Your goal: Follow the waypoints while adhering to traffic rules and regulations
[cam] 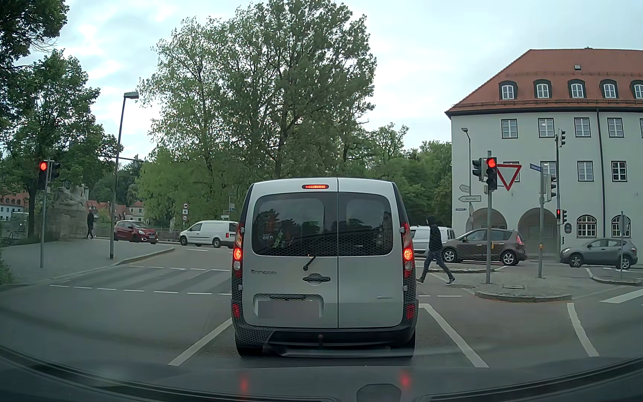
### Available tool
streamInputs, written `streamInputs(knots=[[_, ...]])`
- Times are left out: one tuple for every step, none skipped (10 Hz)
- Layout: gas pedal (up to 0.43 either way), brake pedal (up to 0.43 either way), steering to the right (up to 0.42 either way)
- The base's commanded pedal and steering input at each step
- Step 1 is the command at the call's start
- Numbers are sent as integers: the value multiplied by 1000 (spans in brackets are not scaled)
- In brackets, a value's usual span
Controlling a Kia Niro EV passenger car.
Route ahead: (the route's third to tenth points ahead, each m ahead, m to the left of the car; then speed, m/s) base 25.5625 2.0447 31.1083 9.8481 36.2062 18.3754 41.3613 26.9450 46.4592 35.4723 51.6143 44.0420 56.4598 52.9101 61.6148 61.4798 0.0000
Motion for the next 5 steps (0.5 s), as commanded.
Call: streamInputs(knots=[[0,244,-5],[0,244,-5],[0,244,-5],[0,244,-5],[0,244,-5]])
